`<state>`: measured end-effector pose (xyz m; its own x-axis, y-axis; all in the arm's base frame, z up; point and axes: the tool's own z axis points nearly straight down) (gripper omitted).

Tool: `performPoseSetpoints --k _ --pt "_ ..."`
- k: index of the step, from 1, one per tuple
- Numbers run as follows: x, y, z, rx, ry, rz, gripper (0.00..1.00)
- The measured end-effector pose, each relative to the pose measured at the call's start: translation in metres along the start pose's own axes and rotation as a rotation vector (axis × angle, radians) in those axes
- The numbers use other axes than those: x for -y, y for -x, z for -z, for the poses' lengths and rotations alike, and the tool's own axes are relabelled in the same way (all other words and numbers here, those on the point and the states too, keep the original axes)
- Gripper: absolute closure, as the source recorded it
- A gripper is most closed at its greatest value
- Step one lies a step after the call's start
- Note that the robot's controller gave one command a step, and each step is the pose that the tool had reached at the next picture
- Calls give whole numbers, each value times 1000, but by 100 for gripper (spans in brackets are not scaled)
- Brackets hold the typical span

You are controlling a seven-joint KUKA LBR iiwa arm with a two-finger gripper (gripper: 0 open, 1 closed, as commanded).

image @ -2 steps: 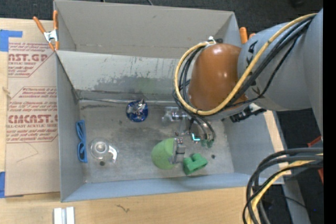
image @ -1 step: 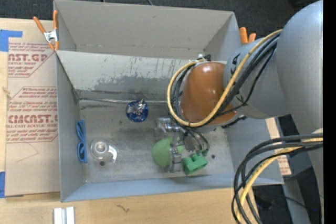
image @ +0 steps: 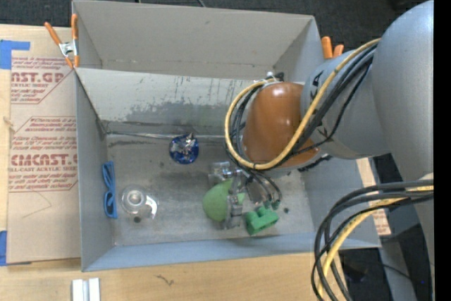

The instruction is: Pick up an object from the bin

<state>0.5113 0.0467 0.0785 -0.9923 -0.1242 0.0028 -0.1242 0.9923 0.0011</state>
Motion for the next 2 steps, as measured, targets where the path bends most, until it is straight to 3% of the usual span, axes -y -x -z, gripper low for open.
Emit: performPoseSetpoints --k 1,2 --pt "-11 23 -2 -10 -5 -81 100" --pt "-6 22 136 12 -1 -22 100"
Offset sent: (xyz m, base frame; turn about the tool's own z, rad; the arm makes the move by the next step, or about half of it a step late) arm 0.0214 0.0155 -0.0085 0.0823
